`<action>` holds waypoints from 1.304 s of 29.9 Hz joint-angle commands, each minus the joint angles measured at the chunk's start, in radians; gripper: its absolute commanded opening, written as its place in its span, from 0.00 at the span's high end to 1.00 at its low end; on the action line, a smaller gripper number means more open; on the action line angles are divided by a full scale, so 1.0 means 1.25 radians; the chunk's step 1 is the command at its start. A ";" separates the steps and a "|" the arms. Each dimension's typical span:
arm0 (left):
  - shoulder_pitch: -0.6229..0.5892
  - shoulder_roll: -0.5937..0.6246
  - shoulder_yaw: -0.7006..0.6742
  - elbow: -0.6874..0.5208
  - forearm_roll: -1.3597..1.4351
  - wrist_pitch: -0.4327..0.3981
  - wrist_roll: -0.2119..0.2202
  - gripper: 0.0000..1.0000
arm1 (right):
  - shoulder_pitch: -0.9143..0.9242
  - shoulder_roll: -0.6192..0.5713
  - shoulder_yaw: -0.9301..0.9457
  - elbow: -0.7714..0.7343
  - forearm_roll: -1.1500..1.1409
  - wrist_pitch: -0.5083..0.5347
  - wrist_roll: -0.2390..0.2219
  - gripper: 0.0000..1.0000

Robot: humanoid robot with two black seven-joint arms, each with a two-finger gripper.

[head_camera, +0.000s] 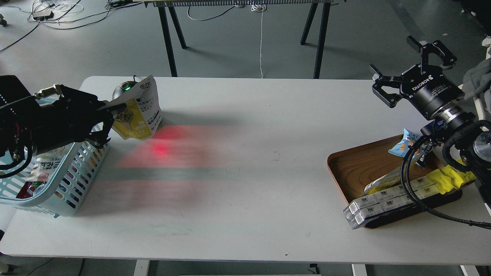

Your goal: Scan snack and place in basket

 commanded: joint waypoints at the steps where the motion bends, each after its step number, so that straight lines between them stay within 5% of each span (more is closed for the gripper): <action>1: -0.002 0.048 -0.026 0.000 0.000 0.020 -0.002 1.00 | 0.000 0.000 0.000 0.000 0.000 0.001 0.000 0.04; 14: -0.001 0.259 -0.002 0.081 -0.113 0.150 -0.025 1.00 | 0.007 0.001 -0.002 0.000 -0.001 0.000 0.000 0.04; 29: -0.001 0.366 0.317 0.223 -0.276 0.379 -0.085 1.00 | 0.009 0.022 0.000 -0.004 -0.022 0.000 0.000 0.04; 39: -0.001 0.366 0.464 0.222 -0.325 0.443 -0.095 1.00 | 0.007 0.028 -0.003 -0.002 -0.023 0.000 0.000 0.04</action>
